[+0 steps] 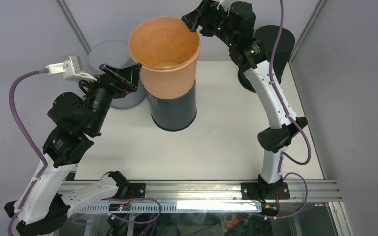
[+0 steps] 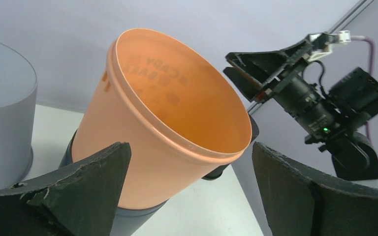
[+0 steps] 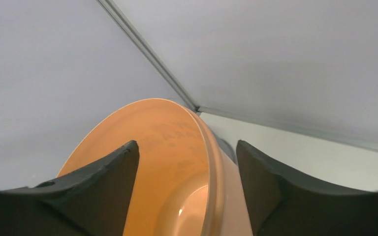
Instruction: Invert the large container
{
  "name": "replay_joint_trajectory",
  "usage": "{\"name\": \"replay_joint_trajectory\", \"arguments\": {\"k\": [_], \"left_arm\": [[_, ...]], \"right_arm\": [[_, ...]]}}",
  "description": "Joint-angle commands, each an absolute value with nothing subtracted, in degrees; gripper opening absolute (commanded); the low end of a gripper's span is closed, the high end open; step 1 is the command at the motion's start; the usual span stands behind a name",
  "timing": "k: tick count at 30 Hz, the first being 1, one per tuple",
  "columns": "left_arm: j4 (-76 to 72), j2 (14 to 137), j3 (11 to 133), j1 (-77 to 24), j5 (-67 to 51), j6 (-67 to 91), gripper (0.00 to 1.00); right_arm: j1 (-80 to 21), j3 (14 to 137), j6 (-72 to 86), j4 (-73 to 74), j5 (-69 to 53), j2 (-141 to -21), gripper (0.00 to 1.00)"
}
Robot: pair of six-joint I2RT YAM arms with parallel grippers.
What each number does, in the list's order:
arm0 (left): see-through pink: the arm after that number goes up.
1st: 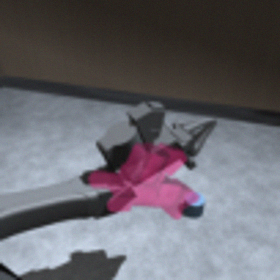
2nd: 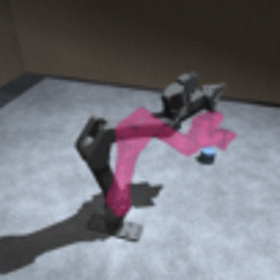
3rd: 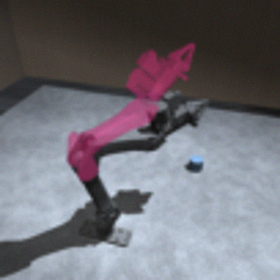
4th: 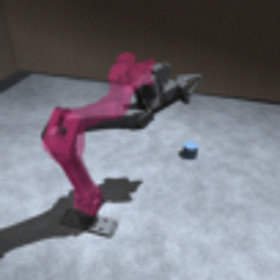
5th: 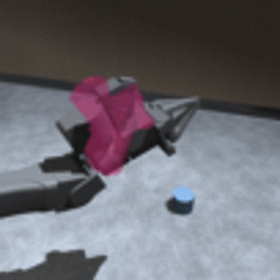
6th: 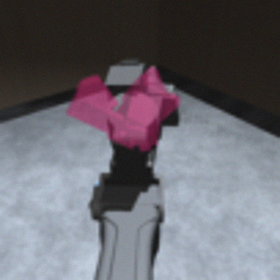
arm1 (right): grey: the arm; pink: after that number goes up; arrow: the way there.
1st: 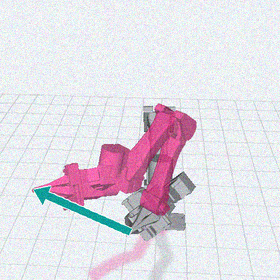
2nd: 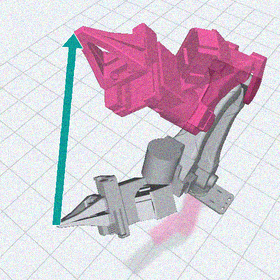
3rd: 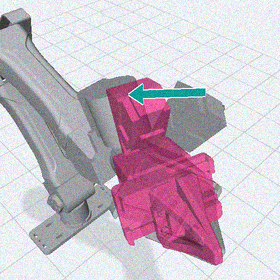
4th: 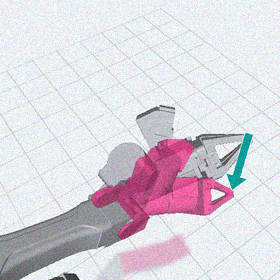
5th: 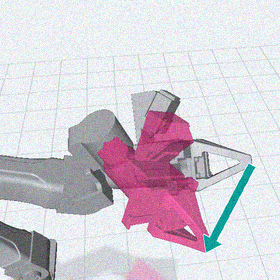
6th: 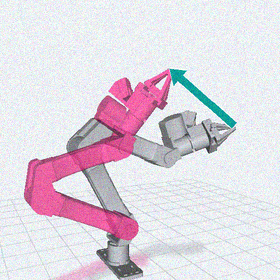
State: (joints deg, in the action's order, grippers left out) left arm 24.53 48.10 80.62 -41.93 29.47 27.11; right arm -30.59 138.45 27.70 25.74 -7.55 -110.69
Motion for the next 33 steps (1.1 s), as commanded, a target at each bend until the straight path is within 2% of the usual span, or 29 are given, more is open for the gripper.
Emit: {"name": "replay_joint_trajectory", "arguments": {"k": [1, 3, 4, 11, 16, 20, 28, 33], "left_arm": [[27.0, 50.5, 85.1, -41.7, 31.3, 29.9, 0.99], [28.6, 51.6, 86.7, -41.7, 32.2, 31.3, 0.99], [29.6, 52.3, 87.6, -41.7, 32.6, 32.1, 0.99], [36.2, 57.2, 94.6, -41.7, 34.5, 35.6, 0.99], [40.3, 60.2, 98.9, -41.7, 34.9, 37.4, 0.99], [42.8, 61.2, 99.8, -41.6, 35.0, 38.1, 0.99], [43.3, 61.3, 98.5, -41.7, 32.7, 38.9, 0.99], [42.3, 61.5, 97.3, -41.6, 30.4, 39.4, 0.99]], "right_arm": [[-31.4, 138.2, 23.1, 22.3, -1.6, -103.0, 0.83], [-31.6, 138.8, 21.4, 24.3, 1.6, -102.6, 0.97], [-31.7, 139.5, 20.3, 25.6, 2.8, -102.6, 0.99], [-31.7, 139.5, 16.3, 30.2, -1.2, -101.6, 0.99], [-31.5, 139.8, 18.2, 31.7, -5.5, -102.3, 0.90], [-30.9, 144.4, 19.7, 36.0, -8.1, -105.5, 0.89], [-30.4, 142.9, 23.0, 37.2, -10.1, -107.8, 0.87], [-30.3, 143.4, 23.6, 36.9, -11.6, -109.4, 0.70]]}}
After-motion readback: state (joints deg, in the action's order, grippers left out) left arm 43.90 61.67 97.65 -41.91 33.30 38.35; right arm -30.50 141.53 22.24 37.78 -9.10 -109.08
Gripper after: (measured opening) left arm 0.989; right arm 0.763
